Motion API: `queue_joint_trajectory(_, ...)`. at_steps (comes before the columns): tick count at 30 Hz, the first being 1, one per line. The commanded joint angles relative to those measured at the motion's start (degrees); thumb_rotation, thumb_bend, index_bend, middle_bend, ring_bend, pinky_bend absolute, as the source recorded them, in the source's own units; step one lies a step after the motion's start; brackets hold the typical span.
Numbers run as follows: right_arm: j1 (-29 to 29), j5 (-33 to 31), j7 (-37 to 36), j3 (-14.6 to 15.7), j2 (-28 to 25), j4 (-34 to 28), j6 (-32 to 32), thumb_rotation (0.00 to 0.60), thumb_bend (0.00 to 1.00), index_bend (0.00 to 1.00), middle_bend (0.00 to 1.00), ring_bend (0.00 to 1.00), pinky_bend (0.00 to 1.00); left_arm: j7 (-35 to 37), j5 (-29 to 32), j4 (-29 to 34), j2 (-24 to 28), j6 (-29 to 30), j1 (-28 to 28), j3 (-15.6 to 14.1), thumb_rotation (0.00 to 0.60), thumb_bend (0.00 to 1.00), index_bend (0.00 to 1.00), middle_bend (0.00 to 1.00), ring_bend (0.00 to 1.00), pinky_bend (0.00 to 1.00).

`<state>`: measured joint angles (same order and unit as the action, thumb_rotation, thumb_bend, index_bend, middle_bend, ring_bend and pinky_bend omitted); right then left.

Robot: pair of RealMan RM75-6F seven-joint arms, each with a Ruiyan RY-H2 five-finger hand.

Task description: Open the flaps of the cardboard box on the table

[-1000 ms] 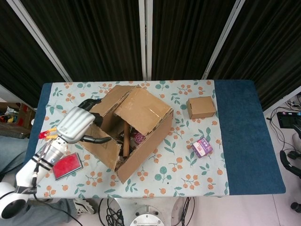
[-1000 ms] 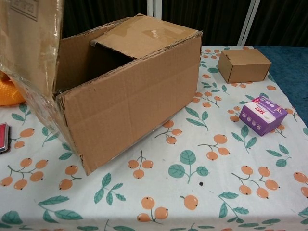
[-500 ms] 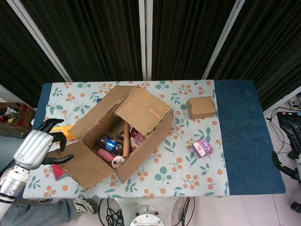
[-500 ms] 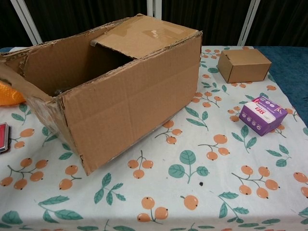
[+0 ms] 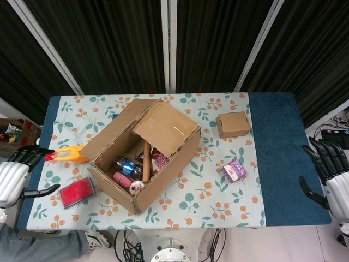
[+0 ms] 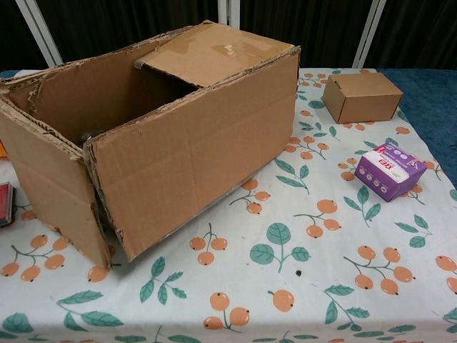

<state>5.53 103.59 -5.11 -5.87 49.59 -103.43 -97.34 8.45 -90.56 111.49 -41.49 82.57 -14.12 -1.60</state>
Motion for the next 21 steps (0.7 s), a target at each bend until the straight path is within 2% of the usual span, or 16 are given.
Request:
queue_joint_trajectory(1,5.52,2.02,11.99,-2.51,-4.51,-13.64,9.18,0.6,0.35,0.0,0.0,0.0,0.0,-1.07,-1.51,-5.23,-5.56,5.86,3.86,-0.15,0.197,0.0,0.09,0.1,0.11,0.15)
queue_joint_trajectory(3,8.59,-1.44,17.27,-4.53,-5.85,-20.48,14.75,0.6,0.33,0.0,0.0,0.0,0.0,-1.18,-2.16,-6.97,-6.96,7.24,5.03,-0.43,0.215,0.0,0.09,0.1,0.11,0.15)
queue_joint_trajectory(6,15.42,-13.48,26.52,-9.16,-6.56,-31.27,24.56,0.6,0.25,0.0,0.0,0.0,0.0,-1.62,-2.84,-8.84,-8.16,8.63,6.52,-0.88,0.239,0.0,0.09,0.1,0.11,0.15)
queue_joint_trajectory(9,26.8,-27.95,33.34,-15.19,-1.75,-31.56,33.13,0.6,0.18,0.0,0.0,0.0,0.0,-1.12,-3.31,-9.81,-8.73,9.6,7.8,-1.29,0.241,0.0,0.09,0.1,0.11,0.15)
queue_joint_trajectory(11,33.64,-37.45,40.01,-17.81,2.14,-31.56,35.3,0.6,0.17,0.0,0.0,0.0,0.0,-0.84,-3.59,-10.31,-8.78,9.82,8.31,-1.54,0.241,0.0,0.09,0.11,0.11,0.15)
queue_joint_trajectory(14,46.03,-55.66,52.86,-20.46,10.04,-31.56,33.51,0.6,0.17,0.0,0.0,0.0,0.0,-0.12,-3.74,-10.93,-8.88,10.19,9.01,-1.69,0.24,0.01,0.09,0.11,0.11,0.15)
queue_joint_trajectory(16,54.99,-68.18,61.76,-21.99,15.53,-31.56,28.2,0.6,0.18,0.0,0.0,0.0,0.0,0.54,-3.78,-11.27,-8.83,10.38,9.4,-1.73,0.244,0.01,0.09,0.11,0.11,0.15)
queue_joint_trajectory(19,66.42,-82.5,70.47,-24.36,22.69,-28.49,21.09,0.6,0.28,0.0,0.0,0.0,0.0,1.34,-3.64,-11.78,-8.82,10.54,9.91,-1.72,0.243,0.01,0.09,0.11,0.11,0.15)
queue_joint_trajectory(21,71.83,-88.49,73.66,-25.69,26.22,-25.68,17.82,0.6,0.32,0.0,0.0,0.0,0.0,1.8,-3.51,-12.11,-8.9,10.6,10.18,-1.68,0.241,0.01,0.09,0.11,0.11,0.15)
